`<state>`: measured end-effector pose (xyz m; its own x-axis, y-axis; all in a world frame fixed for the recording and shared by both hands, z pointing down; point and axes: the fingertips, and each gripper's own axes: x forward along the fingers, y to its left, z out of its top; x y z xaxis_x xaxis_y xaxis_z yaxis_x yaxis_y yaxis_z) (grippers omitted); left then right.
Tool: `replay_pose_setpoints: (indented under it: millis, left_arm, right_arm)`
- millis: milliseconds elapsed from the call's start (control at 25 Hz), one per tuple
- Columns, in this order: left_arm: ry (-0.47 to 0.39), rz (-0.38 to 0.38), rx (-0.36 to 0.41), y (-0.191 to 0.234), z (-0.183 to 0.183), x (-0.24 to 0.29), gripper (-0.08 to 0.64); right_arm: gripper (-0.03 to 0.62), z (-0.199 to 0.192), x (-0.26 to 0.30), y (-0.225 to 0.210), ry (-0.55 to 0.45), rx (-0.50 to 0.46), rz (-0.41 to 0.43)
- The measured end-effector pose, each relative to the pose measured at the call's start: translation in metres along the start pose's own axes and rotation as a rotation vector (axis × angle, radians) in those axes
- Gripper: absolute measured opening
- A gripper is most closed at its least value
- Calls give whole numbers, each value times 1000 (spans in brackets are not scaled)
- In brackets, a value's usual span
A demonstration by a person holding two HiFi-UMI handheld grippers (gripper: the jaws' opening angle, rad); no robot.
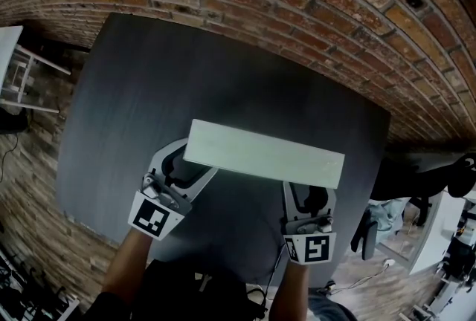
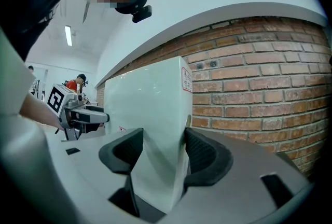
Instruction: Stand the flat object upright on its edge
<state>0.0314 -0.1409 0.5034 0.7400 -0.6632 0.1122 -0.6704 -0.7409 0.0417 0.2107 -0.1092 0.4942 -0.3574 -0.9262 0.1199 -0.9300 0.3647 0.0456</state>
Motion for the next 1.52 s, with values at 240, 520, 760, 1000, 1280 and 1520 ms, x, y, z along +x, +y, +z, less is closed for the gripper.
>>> replay_pose_setpoints:
  millis: [240,520,760,1000,1280,1520]
  left_arm:
    - [-7,1,0,-1,0,-2,250]
    - [-25,8,-6,-3,2,-3,250]
    - [-27,11,-1,-3,3,-4,250]
    - [-9,-2,12,-4,0,-4,250]
    - [-15,4,8,-5,1,-6,250]
    - [-27,21,8,-2,2,-11,250]
  right_arm:
    - [270,-1,-2,1,1,-3,-2]
    - [270,-1,-4,3,-1,-2,-1]
    - [270,-2,-5,3,2,-6,-1]
    - [273,-1,-5,4,15,-12,8]
    - [275,-1,-7,4,27,0,-5]
    - [275,-1,-9,4,30,8,-17]
